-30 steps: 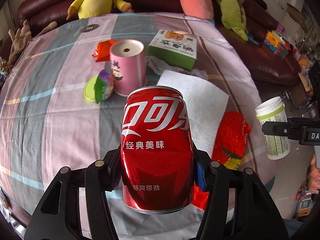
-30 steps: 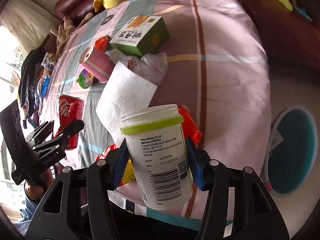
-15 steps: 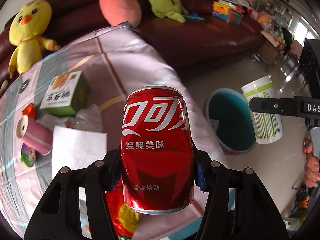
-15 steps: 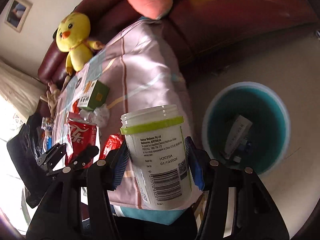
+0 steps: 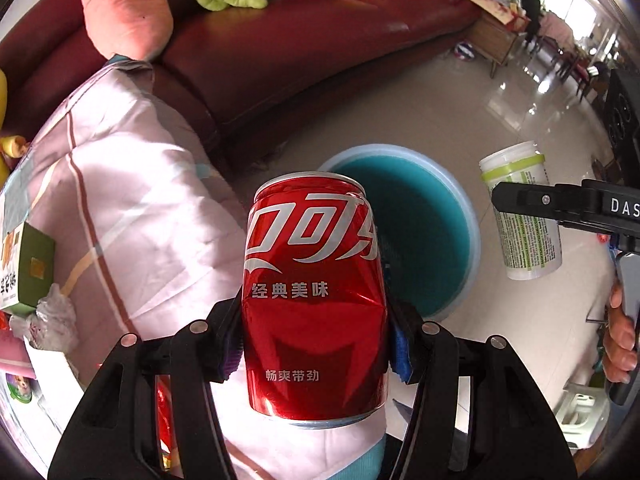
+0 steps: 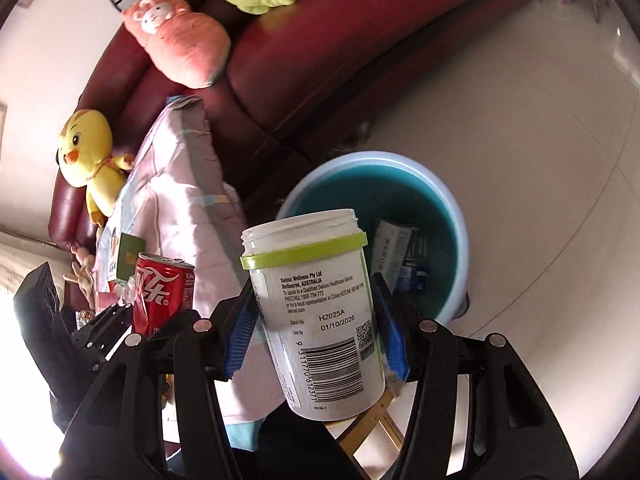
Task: Collect trash
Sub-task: 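Carry the can and jar over the teal bucket and open both tools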
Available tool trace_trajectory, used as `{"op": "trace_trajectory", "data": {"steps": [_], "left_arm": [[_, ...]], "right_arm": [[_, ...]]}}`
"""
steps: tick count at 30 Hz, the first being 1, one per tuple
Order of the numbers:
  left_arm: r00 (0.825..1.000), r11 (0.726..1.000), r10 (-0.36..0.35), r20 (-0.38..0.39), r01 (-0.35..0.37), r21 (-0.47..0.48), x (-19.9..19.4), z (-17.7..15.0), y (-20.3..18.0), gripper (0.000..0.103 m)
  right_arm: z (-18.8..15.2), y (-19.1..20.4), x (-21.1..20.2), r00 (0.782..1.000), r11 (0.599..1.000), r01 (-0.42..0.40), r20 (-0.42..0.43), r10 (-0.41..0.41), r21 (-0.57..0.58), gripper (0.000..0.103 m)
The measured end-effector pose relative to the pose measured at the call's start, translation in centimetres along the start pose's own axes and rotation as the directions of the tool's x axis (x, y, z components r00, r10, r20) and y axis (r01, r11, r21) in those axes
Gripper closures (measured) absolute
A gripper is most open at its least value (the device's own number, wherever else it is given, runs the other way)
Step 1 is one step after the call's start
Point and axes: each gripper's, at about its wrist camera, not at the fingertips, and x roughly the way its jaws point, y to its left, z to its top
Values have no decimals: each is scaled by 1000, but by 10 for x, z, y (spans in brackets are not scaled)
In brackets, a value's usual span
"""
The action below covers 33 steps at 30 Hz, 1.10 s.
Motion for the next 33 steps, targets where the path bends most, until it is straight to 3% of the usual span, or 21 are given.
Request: {"op": "trace_trajectory", "data": {"steps": [8, 11, 16, 22, 30, 33], "left_arm": [[997, 999, 11, -76, -8, 40, 48, 19, -32, 44], [995, 999, 27, -95, -23, 50, 60, 21, -36, 39], [993, 999, 30, -113, -27, 33, 68, 20, -31, 38], [993, 1000, 25, -112, -24, 9, 67, 18, -24, 35], [998, 999, 21, -54, -23, -42, 44, 6, -6, 16], [999, 997, 28, -39, -30, -66, 36, 1, 5, 14]], "right_arm": [[3, -28, 11, 1000, 999, 14, -17, -13, 50, 51], [5, -31, 16, 999, 998, 17, -28, -16, 56, 51], [7, -32, 24, 999, 998, 18, -41, -16, 58, 51], [7, -27, 33, 998, 998, 21, -55, -18, 58, 51], [6, -11, 55, 994, 999, 17, -105, -13, 35, 51], [7, 1, 64, 993, 1000, 12, -118, -10, 9, 51]]}}
